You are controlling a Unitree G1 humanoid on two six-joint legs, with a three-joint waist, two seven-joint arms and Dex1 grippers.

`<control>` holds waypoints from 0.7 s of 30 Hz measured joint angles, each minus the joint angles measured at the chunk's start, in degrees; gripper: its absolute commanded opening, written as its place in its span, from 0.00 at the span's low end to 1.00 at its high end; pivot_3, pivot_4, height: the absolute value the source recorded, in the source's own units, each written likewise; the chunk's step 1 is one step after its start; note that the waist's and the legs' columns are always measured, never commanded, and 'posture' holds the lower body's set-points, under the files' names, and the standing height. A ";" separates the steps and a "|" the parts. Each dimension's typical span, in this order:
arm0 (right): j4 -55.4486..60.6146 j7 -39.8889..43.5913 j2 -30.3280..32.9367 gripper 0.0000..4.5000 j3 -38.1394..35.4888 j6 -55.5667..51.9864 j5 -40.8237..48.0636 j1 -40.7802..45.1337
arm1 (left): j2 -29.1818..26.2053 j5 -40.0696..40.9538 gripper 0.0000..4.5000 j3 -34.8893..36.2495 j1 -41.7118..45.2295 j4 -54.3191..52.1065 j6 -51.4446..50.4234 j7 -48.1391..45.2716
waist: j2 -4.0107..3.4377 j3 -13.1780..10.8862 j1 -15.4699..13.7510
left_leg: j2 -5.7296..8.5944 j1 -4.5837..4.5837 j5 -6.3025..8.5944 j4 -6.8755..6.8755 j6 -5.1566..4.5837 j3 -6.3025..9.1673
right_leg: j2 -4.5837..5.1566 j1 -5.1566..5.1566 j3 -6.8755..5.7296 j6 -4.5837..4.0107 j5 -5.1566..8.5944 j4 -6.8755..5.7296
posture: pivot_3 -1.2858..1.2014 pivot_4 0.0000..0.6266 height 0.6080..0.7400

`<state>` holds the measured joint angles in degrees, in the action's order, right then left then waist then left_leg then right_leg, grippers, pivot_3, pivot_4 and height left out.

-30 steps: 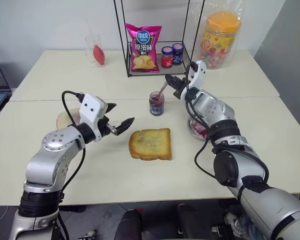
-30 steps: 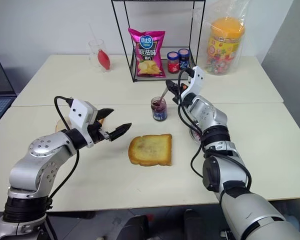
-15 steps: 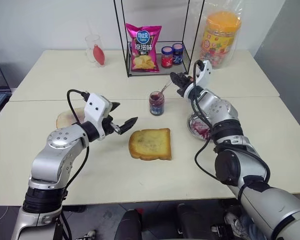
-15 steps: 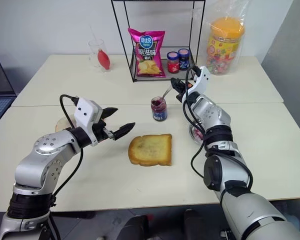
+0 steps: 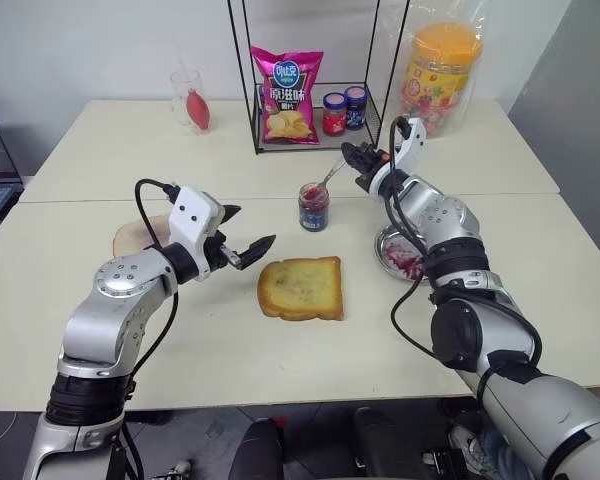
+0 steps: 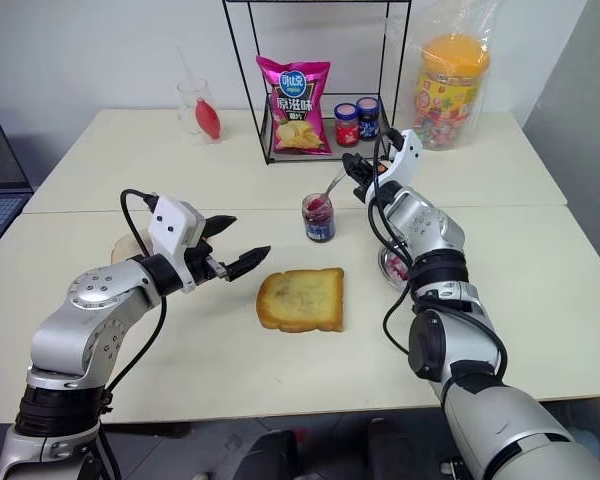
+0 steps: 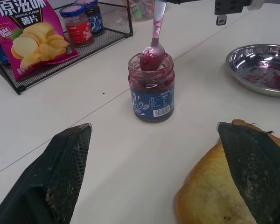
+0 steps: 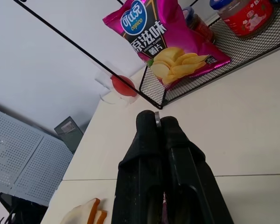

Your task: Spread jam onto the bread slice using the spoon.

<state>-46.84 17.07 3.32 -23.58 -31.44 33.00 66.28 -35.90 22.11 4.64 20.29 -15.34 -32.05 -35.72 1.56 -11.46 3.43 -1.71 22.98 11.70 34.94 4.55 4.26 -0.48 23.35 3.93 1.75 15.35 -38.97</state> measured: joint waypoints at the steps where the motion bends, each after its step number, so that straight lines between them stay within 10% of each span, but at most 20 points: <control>1: 0.43 0.01 -0.02 0.02 0.13 -0.25 -0.02 -0.18 | 0.02 -0.01 1.00 -0.02 0.00 0.00 0.01 -0.01 | 0.00 0.00 0.00 | 0.00 0.00 0.00 0.00 0.00 0.00 | 0.00 0.00 0.00 0.00 0.00 0.00 | 0.52 0.24 1.00; 21: 4.84 5.58 -1.49 0.02 15.93 11.50 -13.83 -4.53 | 0.17 -0.53 1.00 -0.25 0.01 0.24 0.11 -0.20 | 0.00 0.00 0.00 | 0.00 0.00 0.00 -0.01 0.00 0.00 | 0.00 0.02 0.01 0.01 0.00 0.00 | 0.52 0.24 1.00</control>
<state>-42.00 22.65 1.83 -7.65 -19.94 19.17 61.75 -35.72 21.59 4.39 20.30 -15.11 -31.94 -35.92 1.56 -11.45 3.43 -1.71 22.98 11.70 34.93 4.55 4.26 -0.48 23.37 3.94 1.75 15.36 -38.97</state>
